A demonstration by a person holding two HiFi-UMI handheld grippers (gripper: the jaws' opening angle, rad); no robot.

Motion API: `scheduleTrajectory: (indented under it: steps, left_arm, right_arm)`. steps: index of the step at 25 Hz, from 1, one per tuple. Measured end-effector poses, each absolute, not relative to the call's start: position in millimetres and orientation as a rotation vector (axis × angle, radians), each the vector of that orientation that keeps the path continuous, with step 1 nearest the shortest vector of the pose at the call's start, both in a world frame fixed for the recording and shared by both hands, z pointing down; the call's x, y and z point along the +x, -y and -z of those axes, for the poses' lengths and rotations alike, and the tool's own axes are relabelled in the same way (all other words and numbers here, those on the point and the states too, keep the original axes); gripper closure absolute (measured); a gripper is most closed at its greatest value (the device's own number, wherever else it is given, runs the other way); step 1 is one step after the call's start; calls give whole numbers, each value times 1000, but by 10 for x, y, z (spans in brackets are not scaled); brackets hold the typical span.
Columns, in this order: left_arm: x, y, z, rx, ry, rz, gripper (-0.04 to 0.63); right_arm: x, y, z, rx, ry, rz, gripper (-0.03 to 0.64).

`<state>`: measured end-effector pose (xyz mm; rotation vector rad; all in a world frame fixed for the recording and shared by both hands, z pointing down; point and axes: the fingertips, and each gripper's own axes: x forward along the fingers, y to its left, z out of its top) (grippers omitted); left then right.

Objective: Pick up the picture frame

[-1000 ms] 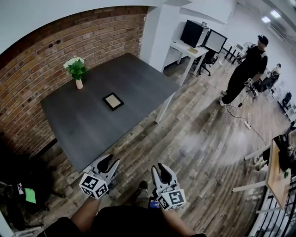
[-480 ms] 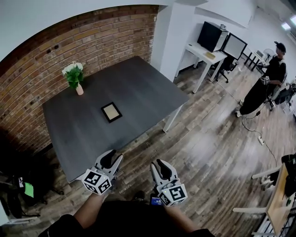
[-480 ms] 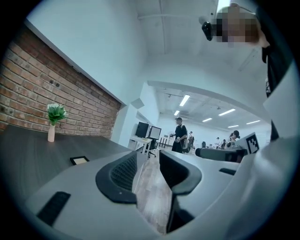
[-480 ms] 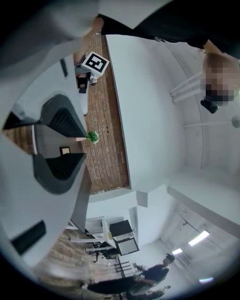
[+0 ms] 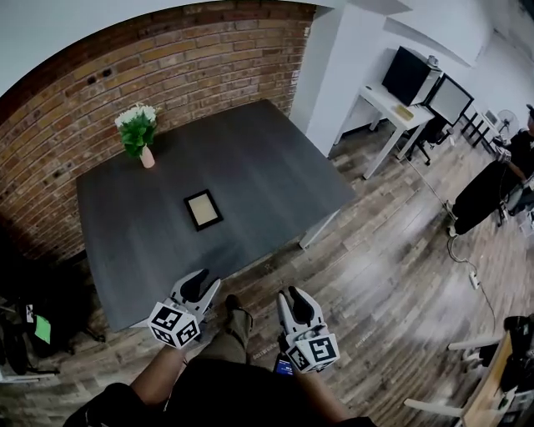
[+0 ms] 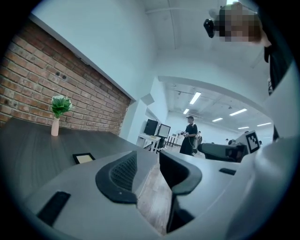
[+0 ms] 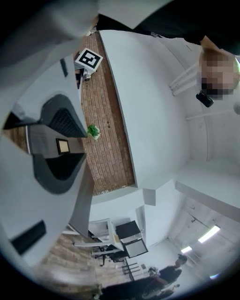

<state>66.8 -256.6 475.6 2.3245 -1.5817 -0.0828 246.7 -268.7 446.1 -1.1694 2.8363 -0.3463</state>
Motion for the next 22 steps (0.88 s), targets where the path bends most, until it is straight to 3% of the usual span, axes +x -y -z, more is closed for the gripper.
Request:
scheduleTrajectory:
  steps: [11, 22]
  left_arm:
    - [68, 4054, -4910, 2175, 1645, 162, 456]
    - [-788, 4795, -5315, 1965, 1723, 153, 445]
  right_arm:
    - [1974, 4187, -4429, -1072, -2999, 325, 509]
    - [688, 5290, -4654, -757, -3184, 378, 509]
